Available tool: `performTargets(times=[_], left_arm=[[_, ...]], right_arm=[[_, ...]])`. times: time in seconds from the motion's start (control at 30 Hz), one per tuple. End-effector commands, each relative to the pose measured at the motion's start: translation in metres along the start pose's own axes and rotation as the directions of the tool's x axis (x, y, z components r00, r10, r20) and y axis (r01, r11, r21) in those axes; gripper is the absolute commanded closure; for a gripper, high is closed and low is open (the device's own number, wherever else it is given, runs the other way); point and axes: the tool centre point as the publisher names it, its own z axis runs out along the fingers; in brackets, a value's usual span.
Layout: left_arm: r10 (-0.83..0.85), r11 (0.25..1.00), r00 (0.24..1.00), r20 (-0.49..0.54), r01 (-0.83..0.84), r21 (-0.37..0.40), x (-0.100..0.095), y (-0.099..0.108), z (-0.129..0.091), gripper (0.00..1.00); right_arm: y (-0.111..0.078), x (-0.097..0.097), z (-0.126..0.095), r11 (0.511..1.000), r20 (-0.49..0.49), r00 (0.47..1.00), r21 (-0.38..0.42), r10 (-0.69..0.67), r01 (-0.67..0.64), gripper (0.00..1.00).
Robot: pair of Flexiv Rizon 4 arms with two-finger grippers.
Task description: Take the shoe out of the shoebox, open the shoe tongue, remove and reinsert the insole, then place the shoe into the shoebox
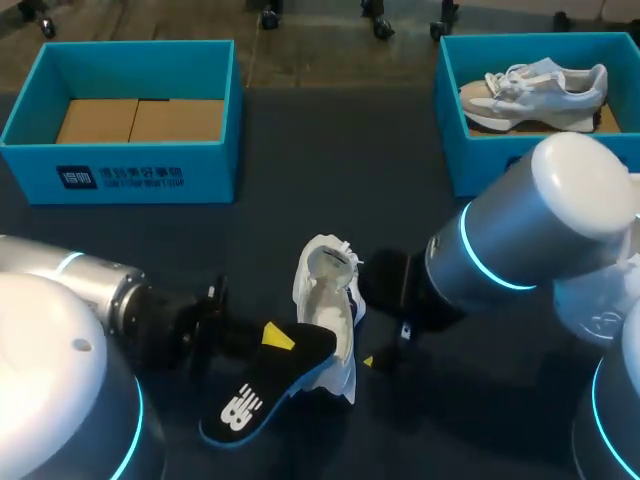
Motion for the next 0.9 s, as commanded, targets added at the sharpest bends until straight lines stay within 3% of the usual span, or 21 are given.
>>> performTargets(times=[0.03,0.67,0.9], left_arm=[[-0.011,1.0,1.0,0.006,0.011,0.021,0.0,0.015,0.008,1.0],[-0.112,0.991,0.994,-0.001,0.112,0.068,0.003,0.019,0.012,1.0],[-0.125,0.991,0.992,0.003,0.125,0.053,0.004,0.025,0.013,1.0]], right_arm=[[-0.002,-0.001,0.013,1.0,-0.016,1.0,-0.013,-0.004,0.004,0.0],[0.005,0.008,0.034,1.0,-0.053,0.999,0.006,0.004,-0.004,0.0],[0.006,0.007,0.038,1.0,-0.064,0.998,0.011,0.005,-0.004,0.0]])
